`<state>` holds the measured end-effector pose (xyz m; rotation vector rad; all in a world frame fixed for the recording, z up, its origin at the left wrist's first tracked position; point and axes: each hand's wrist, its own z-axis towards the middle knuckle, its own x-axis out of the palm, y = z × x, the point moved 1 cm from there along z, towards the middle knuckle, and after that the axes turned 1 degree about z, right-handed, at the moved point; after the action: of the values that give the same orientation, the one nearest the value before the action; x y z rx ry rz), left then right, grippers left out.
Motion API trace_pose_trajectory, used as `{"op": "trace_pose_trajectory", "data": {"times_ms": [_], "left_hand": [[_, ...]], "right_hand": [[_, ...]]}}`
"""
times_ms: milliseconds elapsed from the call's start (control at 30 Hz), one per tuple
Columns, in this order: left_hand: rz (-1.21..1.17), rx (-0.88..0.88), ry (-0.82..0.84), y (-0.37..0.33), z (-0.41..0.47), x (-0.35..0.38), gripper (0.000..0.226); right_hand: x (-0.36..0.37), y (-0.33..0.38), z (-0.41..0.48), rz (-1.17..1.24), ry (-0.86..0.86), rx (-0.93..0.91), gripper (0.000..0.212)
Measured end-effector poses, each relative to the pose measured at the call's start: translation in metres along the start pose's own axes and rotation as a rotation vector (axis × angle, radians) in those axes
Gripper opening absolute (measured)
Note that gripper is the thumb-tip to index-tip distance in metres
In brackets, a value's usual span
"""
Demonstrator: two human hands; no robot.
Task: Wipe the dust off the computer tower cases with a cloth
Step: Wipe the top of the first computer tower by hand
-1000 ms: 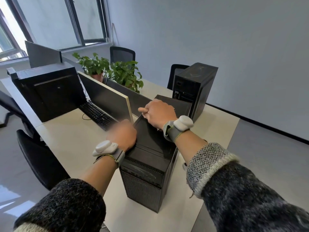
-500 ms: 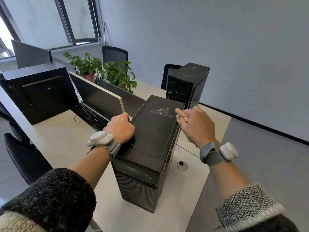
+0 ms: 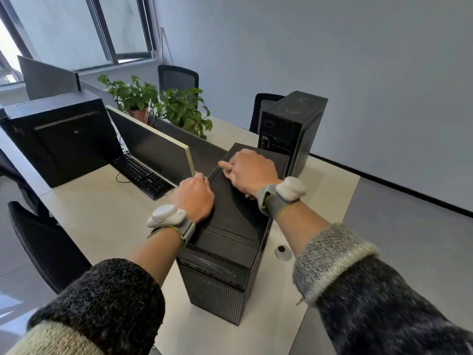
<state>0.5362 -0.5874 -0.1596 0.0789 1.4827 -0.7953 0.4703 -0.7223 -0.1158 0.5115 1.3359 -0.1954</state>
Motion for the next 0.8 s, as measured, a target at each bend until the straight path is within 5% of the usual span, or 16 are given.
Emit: {"op": "trace_pose_trajectory", "data": {"times_ms": [333,600,800], "left_hand": [[0.025,-0.037,0.013,0.000,0.005,0.004,0.034],[0.021,-0.025,0.015,0.003,0.003,0.002,0.032],[0.020,-0.049,0.028,0.005,0.004,0.004,0.034]], "right_hand": [[-0.034,-0.092,-0.055,-0.095,-0.154,0.302,0.026],[-0.015,0.003,0.019,0.007,-0.085,0.003,0.029],[-0.002,-0.006,0.018,-0.027,-0.020,0.022,0.027]]}}
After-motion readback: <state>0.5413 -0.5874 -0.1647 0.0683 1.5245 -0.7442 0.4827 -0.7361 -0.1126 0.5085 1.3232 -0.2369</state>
